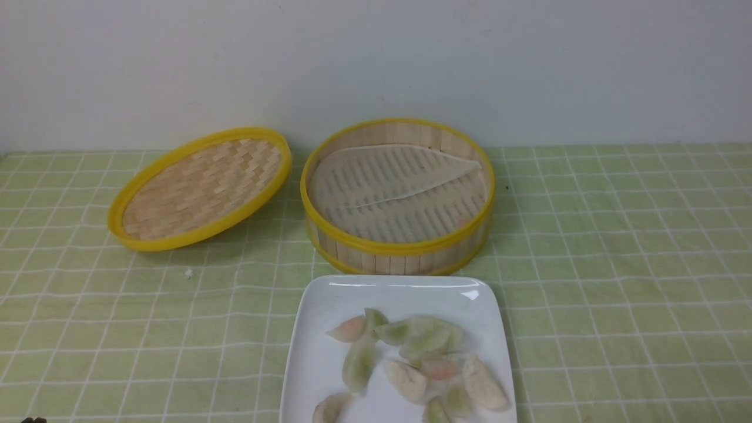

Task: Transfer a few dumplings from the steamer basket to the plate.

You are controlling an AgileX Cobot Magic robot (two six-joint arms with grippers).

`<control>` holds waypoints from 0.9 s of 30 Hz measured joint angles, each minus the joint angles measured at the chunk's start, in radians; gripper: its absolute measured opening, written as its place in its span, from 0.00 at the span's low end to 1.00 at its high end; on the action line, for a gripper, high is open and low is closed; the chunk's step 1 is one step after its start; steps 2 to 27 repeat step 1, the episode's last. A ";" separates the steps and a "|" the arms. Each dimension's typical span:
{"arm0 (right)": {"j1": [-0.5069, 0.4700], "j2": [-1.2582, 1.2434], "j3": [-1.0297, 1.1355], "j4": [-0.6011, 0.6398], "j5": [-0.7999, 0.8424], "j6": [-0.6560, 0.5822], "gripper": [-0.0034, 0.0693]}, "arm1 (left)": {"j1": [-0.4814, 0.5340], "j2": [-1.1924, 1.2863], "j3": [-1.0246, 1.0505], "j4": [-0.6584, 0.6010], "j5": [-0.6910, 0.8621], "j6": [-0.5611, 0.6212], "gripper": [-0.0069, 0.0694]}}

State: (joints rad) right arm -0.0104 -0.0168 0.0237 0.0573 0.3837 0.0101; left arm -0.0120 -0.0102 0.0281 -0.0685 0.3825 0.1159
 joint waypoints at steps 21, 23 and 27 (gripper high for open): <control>0.000 0.000 0.000 0.000 0.000 0.000 0.03 | 0.000 0.000 0.000 0.000 0.000 0.000 0.08; 0.000 0.000 0.000 0.000 0.000 0.000 0.03 | 0.000 0.000 0.000 0.000 0.000 0.000 0.08; 0.000 0.000 0.000 0.000 0.000 0.000 0.03 | 0.000 0.000 0.000 0.000 0.000 0.000 0.08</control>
